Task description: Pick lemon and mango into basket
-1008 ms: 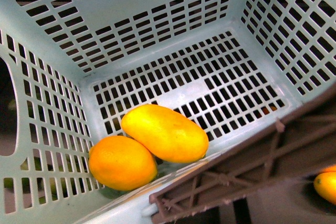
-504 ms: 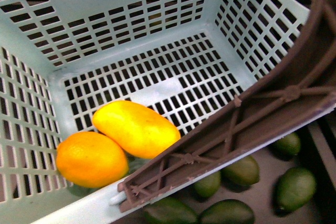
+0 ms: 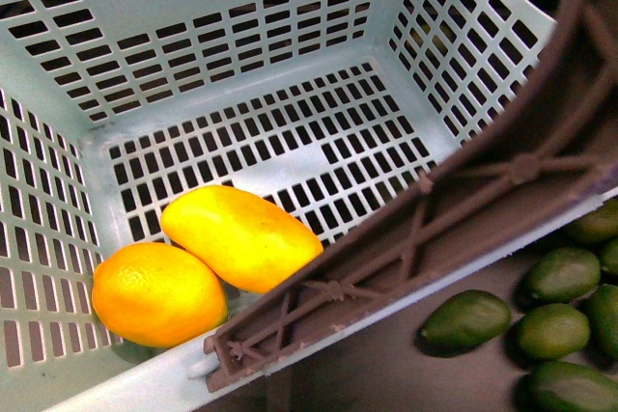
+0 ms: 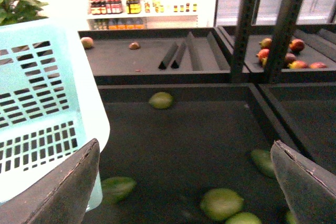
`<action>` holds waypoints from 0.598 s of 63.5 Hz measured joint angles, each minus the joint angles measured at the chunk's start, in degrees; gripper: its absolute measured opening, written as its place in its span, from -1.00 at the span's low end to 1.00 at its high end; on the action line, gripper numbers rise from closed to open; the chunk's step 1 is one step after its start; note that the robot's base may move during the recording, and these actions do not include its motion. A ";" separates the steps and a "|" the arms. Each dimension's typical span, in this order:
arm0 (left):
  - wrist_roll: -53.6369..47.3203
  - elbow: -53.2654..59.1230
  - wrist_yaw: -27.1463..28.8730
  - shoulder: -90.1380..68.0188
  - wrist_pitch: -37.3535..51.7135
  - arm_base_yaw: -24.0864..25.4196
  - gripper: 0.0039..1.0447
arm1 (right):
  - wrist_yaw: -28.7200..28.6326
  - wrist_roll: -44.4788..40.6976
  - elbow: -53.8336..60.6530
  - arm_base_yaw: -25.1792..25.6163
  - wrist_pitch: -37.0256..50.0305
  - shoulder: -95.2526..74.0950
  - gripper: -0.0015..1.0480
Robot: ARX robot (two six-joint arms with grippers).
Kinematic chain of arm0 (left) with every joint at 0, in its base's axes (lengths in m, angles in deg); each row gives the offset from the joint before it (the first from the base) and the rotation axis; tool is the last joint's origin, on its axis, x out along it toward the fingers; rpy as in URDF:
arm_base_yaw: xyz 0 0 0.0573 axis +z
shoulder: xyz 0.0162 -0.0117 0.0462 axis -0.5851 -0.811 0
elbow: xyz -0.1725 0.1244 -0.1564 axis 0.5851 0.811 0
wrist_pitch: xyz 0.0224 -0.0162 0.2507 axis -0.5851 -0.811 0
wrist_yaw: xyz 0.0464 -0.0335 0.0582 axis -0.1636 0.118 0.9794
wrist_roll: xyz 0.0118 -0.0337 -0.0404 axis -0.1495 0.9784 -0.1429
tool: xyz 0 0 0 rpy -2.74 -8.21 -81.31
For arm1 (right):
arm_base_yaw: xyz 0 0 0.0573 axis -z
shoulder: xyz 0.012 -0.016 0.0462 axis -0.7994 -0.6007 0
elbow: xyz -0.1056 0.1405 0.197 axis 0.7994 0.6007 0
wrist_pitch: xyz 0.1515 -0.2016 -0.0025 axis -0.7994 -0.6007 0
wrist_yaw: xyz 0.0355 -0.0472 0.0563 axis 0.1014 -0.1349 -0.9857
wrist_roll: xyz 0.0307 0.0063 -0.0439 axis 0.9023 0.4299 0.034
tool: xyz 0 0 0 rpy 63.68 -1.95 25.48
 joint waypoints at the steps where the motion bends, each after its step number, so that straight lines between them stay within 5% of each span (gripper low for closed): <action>1: 0.02 0.00 0.00 0.02 0.00 0.09 -0.71 | -0.11 0.00 0.00 0.00 0.00 0.02 0.83; 13: -0.48 0.00 1.53 0.07 0.00 0.85 -0.71 | -0.15 -0.02 0.04 0.09 0.02 0.02 0.83; 22: 11.17 0.35 30.16 -2.40 9.20 -1.75 -0.71 | -0.02 -0.04 0.04 0.11 0.02 0.02 0.83; 27: 16.72 -1.16 39.01 -5.60 11.74 0.81 -0.72 | 0.15 -0.04 0.04 0.11 0.02 0.04 0.83; 38: 18.05 -5.60 36.96 -14.56 15.78 8.74 -0.72 | 0.24 -0.04 0.04 0.11 0.02 0.02 0.83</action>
